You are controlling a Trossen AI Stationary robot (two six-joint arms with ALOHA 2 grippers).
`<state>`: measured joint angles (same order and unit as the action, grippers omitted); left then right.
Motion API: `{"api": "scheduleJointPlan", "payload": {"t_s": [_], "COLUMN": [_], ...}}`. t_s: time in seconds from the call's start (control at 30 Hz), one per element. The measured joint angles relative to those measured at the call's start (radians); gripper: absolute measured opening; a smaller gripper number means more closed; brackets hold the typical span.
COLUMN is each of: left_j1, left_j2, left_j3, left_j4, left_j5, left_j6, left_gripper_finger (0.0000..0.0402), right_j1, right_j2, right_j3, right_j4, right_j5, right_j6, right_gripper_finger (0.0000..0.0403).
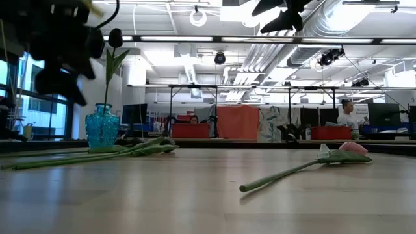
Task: Sort flowers into vase by color
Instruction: Put the top black flower into the blue vase
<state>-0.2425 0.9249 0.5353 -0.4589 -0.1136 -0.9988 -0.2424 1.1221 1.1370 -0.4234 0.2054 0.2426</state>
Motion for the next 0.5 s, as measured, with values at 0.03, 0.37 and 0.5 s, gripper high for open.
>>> {"api": "scheduleJointPlan", "payload": {"t_s": [0.03,0.37,0.5], "left_j1": [0.004,0.099,0.167], "left_j2": [0.000,0.047,0.101], "left_j3": [0.005,0.009,0.009], "left_j4": [0.015,-0.180,-0.238], "left_j5": [-0.002,-0.076,-0.091], "left_j6": [0.043,-0.058,-0.070], "left_gripper_finger": [0.0290,0.0290,0.0290], "right_j1": [0.000,0.000,0.000], "right_j2": [0.000,0.000,0.000], "right_j3": [0.000,0.000,0.000], "right_j4": [-0.004,-0.043,-0.037], "right_j5": [0.000,-0.003,-0.003], "right_j6": [0.000,0.001,0.000], "right_gripper_finger": [0.0321,0.0321,0.0321]}}
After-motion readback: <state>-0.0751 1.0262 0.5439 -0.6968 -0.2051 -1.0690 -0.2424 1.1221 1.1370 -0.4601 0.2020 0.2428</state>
